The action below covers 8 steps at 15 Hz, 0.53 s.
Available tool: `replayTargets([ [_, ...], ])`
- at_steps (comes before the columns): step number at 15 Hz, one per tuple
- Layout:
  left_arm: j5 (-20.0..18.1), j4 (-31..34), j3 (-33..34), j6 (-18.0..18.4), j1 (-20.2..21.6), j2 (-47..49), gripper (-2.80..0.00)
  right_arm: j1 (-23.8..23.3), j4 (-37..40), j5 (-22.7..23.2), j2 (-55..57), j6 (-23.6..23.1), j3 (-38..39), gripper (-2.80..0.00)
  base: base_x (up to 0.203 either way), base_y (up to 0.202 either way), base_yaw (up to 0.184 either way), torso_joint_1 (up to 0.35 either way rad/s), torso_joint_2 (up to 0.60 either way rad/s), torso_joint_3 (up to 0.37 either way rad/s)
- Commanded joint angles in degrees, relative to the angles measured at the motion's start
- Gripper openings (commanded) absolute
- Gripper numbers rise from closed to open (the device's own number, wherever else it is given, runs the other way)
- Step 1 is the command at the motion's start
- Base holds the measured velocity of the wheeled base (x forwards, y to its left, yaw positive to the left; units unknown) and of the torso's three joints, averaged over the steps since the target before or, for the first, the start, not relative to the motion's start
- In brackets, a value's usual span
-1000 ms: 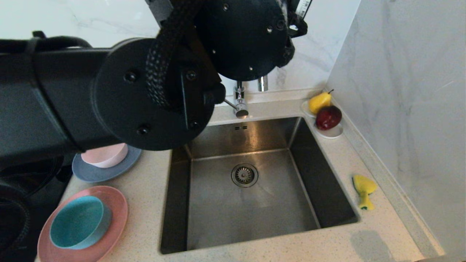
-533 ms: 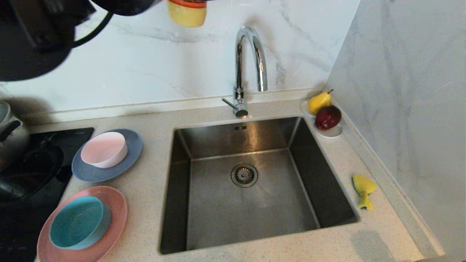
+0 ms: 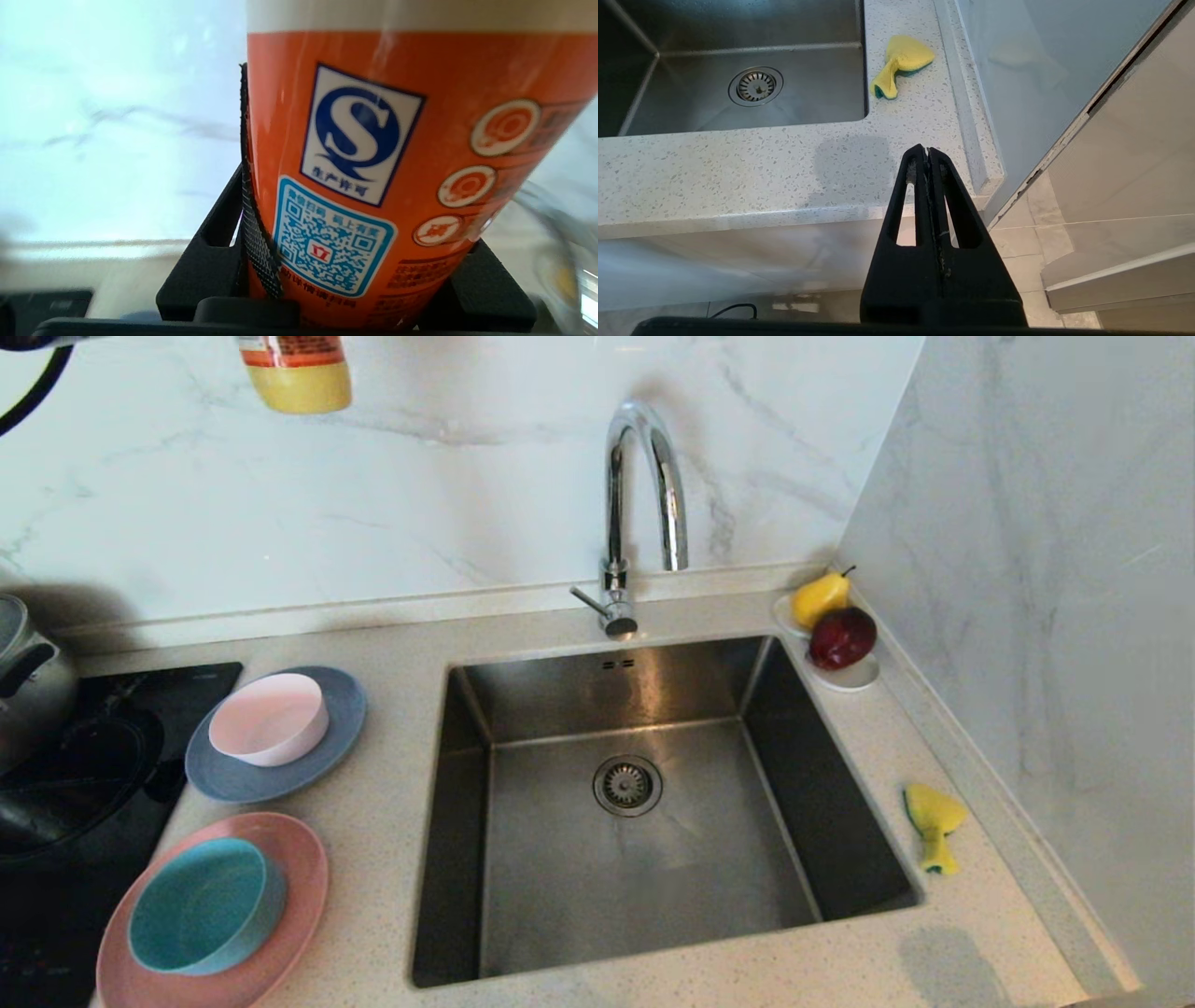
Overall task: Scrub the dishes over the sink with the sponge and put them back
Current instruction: Place the dish soap on the table
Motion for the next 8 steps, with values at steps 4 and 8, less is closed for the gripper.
replayTargets([
  [4,-5.4,-0.8,8.8,-6.9,10.4,-2.6,-2.80,0.0,0.0,0.0,0.0,0.0,0.0,-2.80,0.000,0.000,0.000,0.000,0.00,0.000],
  [8,-7.4,-8.9,17.9,-10.1,15.9,-2.4,-2.80,0.0,0.0,0.0,0.0,0.0,0.0,-2.80,0.000,0.000,0.000,0.000,0.00,0.000],
])
